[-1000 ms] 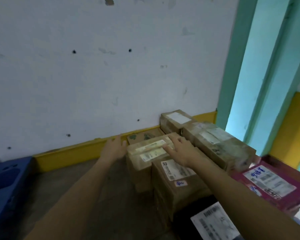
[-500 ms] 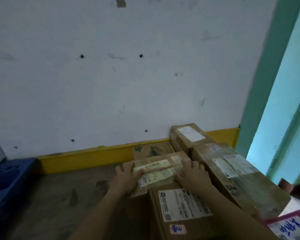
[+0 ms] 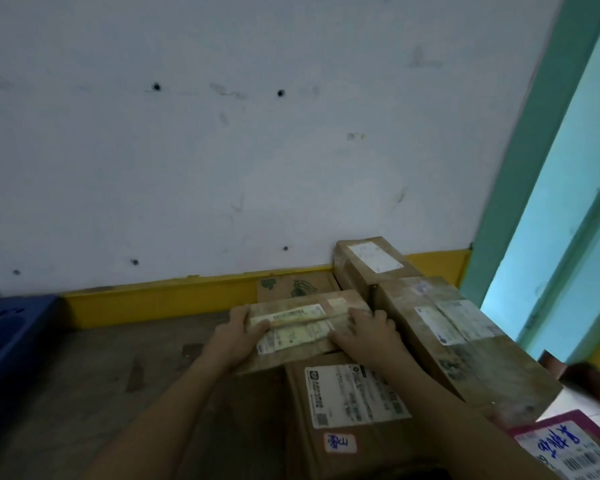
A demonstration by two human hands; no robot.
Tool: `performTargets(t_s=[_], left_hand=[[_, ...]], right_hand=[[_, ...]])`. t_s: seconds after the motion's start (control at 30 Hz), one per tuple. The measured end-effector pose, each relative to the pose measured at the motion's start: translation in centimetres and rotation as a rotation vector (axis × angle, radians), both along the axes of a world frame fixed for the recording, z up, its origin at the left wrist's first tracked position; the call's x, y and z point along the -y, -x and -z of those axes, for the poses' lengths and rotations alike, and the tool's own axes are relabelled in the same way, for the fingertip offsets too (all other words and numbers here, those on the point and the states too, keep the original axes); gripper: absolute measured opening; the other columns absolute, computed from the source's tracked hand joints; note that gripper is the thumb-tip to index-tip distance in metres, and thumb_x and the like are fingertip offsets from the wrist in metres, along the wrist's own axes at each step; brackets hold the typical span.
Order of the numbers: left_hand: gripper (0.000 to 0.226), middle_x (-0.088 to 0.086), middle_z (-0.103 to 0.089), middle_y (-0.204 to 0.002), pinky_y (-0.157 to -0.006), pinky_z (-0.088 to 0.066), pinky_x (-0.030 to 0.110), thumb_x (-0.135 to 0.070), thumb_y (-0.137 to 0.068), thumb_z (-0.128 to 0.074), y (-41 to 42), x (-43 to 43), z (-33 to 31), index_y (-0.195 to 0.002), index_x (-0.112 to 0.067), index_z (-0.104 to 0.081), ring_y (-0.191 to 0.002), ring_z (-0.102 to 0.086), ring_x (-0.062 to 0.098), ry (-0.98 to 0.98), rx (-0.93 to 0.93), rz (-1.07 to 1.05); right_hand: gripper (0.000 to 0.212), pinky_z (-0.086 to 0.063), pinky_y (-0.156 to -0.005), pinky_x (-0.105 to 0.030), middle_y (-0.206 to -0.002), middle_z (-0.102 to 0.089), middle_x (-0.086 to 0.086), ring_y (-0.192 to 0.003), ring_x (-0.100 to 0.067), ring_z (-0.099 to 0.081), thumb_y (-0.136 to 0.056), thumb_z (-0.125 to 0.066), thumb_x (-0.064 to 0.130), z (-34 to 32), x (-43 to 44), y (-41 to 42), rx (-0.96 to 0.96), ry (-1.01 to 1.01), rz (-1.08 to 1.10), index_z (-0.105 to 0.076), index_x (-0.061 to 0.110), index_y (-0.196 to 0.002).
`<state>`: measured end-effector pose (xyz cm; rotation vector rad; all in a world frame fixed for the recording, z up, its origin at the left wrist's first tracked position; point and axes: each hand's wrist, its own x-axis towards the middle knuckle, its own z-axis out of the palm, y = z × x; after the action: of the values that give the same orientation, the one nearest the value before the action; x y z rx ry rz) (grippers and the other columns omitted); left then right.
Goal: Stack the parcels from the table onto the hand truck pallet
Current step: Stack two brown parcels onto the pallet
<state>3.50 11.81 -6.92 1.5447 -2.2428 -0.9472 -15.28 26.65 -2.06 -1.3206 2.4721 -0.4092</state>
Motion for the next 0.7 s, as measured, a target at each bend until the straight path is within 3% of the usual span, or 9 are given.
performTargets(t_s=[0.17,0.33,0.7], left_hand=[[0.07,0.008,-0.043,-0.144,-0.084,-0.042,0.031,-0.061,-0.088,-0.043,-0.9,-0.4,-2.9,-0.145,-0.025,-0.025,-0.122,-0.05,0.03,0.117,-0.039,-0.01],[0.066,0.011,-0.051,-0.138,-0.086,-0.045,0.033,-0.058,-0.088,-0.045,-3.6,-0.1,-7.7,-0.143,-0.026,-0.028,-0.116,-0.055,0.031,0.258,-0.066,-0.074],[0.064,0.008,-0.045,-0.143,-0.094,-0.039,0.033,-0.057,-0.089,-0.045,-20.0,-1.9,-10.7,-0.143,-0.029,-0.029,-0.125,-0.048,0.03,0.283,-0.136,-0.227]], right_hand=[[0.065,-0.03,-0.101,-0.04,-0.138,-0.034,-0.017,-0.126,-0.035,-0.031,-0.083,-0.051,0.057,-1.3,-0.2,-0.5,-0.048,0.201,0.029,-0.039,0.023,-0.138],[0.068,-0.03,-0.102,-0.042,-0.144,-0.025,-0.016,-0.131,-0.034,-0.023,-0.083,-0.052,0.057,-3.7,0.8,-2.8,-0.03,0.392,-0.002,-0.036,0.024,-0.141],[0.07,-0.026,-0.106,-0.042,-0.144,-0.025,-0.015,-0.133,-0.033,-0.021,-0.083,-0.051,0.058,-6.8,2.0,-17.3,0.027,0.451,-0.169,-0.034,0.025,-0.142]])
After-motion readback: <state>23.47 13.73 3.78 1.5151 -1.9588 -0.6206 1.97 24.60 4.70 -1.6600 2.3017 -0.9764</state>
